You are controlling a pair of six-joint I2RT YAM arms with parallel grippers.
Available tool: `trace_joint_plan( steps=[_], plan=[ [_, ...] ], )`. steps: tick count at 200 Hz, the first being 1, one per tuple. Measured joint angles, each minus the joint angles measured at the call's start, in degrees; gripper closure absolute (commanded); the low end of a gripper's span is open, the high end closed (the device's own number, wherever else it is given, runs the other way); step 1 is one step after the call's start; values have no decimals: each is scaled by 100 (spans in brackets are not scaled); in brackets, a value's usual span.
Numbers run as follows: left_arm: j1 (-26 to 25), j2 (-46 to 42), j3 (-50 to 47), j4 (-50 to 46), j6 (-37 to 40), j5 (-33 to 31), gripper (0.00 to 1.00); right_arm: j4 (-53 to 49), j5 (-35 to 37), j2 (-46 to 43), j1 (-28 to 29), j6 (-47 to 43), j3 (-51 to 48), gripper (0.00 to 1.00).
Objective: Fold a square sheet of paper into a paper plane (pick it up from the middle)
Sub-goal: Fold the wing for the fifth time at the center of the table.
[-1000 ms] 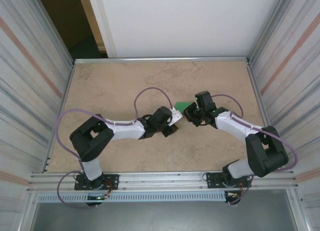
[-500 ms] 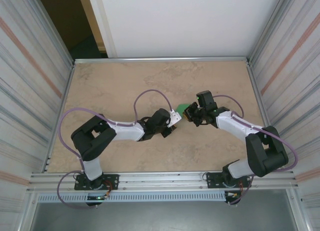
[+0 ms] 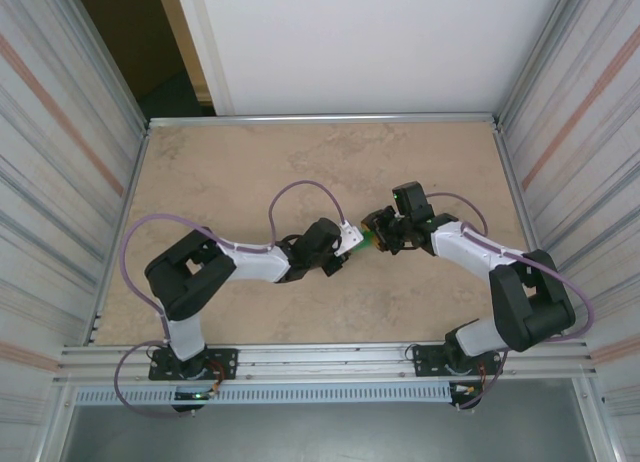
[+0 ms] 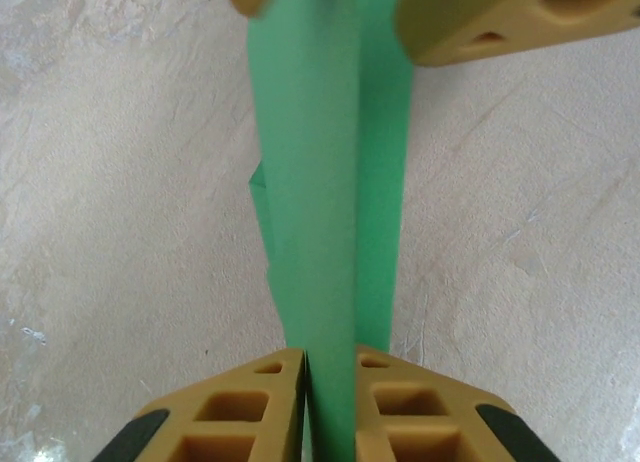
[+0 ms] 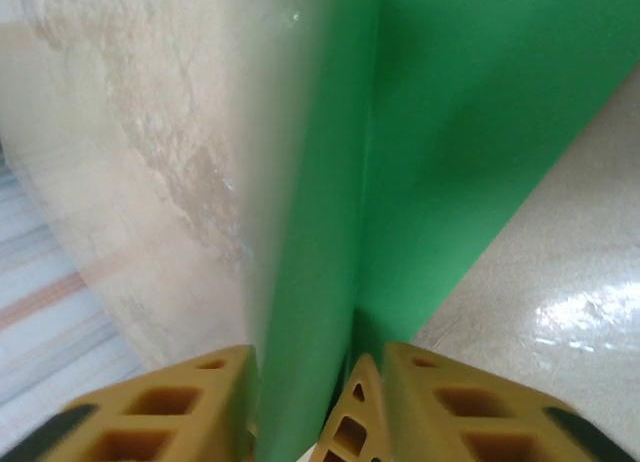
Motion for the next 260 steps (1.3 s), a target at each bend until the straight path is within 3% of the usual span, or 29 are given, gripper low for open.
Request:
trace_joint_plan(
  steps=[25,53,106,171,195,231,260],
  plan=[
    [-2,48,-39,24,-2,4,89,-98,17,-74,-87,-68,0,29],
    [-2,90,-46,28,-4,4,93,-212,87,-501,-306,-219,-15,23],
    [-63,92,-46,15,-7,96,100,-522,348,-1445,-892,-811,-280,22],
    [-81,92,105,-323,-177,190,100,-892,450,-1587,-1043,-1434,-601,24],
    [-81,92,164,-461,-334,-74,100,-896,448,-1663,-1084,-1611,-776,24],
    [-81,92,168,-614,-616,-726,100,-682,310,-1709,-1064,-1873,-809,37],
    [-81,81,133,-680,-925,-999,100,-293,90,-1447,-885,-2015,-885,60]
  ],
)
